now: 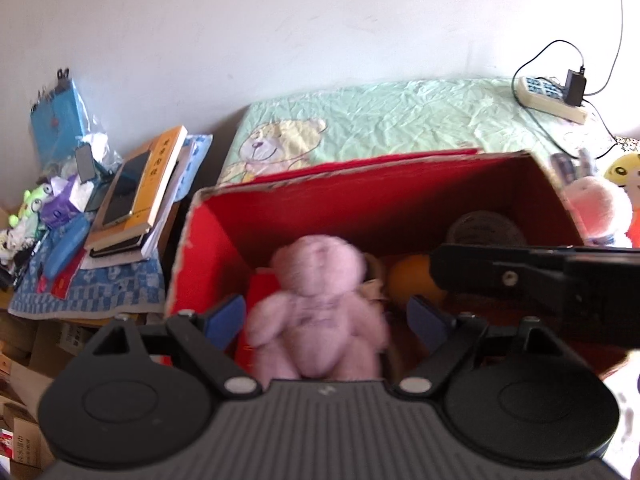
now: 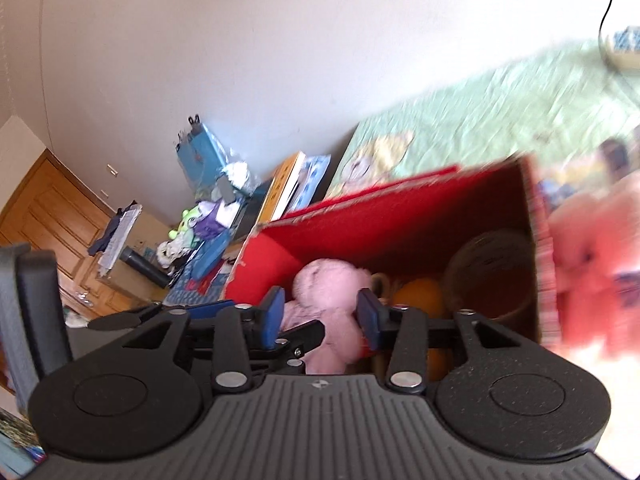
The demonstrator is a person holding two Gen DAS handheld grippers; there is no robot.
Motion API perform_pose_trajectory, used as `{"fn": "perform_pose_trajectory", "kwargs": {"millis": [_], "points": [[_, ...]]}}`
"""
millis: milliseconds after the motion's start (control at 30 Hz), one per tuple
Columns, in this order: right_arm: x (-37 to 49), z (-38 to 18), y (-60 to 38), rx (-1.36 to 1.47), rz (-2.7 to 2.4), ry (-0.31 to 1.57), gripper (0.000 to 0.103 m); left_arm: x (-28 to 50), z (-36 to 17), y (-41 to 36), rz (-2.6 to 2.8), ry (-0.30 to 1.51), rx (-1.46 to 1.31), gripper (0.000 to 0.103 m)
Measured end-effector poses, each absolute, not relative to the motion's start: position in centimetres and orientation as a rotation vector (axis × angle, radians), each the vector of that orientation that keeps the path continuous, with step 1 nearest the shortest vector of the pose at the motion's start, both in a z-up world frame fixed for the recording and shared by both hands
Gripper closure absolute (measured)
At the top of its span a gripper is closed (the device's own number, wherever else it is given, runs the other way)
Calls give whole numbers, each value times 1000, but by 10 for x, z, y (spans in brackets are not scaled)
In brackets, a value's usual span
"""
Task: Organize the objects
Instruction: 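Open the right gripper and withdraw it from the red box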
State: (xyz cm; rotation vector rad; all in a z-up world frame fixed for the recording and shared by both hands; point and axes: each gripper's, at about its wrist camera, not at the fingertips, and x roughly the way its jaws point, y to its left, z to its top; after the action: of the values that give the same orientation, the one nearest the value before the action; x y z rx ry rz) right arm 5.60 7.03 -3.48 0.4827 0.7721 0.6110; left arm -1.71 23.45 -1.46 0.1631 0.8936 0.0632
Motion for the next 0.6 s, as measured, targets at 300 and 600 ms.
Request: {"fn": "perform_pose_trajectory", "kwargs": {"millis": [300, 600], "points": [[21, -9, -21, 453, 569, 702, 56, -39, 7, 137, 106, 862, 179, 12], [-2, -9, -97, 424, 491, 718, 51, -59, 12, 49, 78, 834, 180, 12]]}}
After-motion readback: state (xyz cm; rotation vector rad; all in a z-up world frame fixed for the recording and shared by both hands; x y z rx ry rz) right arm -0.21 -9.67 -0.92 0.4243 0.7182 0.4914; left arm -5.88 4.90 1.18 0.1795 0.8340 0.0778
